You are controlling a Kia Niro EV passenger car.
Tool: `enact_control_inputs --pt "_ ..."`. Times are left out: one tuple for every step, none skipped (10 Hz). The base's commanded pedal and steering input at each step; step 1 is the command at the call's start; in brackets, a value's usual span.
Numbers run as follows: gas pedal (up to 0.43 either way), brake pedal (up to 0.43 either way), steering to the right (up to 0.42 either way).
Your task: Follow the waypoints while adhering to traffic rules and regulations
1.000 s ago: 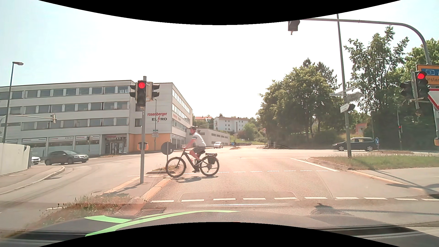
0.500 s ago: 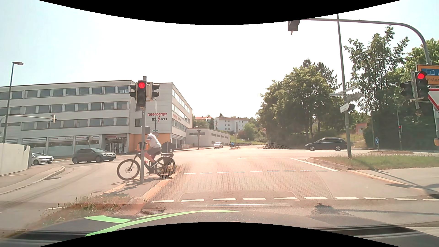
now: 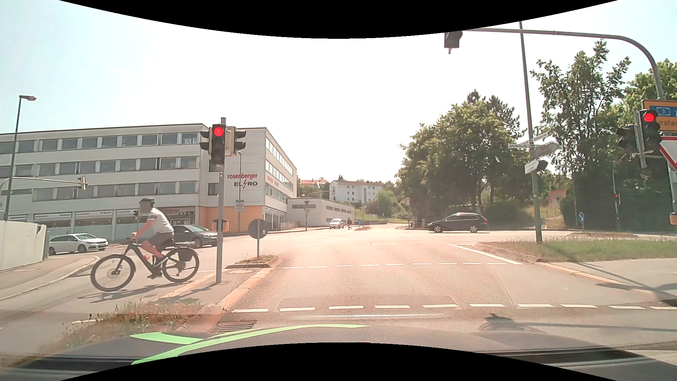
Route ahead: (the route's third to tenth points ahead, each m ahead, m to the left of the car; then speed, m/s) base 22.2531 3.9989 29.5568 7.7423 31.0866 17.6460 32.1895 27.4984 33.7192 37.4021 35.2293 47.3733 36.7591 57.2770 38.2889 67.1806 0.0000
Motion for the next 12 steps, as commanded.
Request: enact_control_inputs --pt "0.000 0.360 -0.008" --pt "0.000 0.360 -0.008" --pt "0.000 0.360 -0.008" --pt "0.000 0.360 -0.008" --pt "0.000 0.360 -0.008" --pt "0.000 0.360 -0.008" --pt "0.000 0.360 -0.008" --pt "0.000 0.360 -0.008" --pt "0.000 0.360 -0.008" --pt "0.000 0.366 -0.008" --pt "0.000 0.366 -0.008" --pt "0.000 0.366 -0.008"
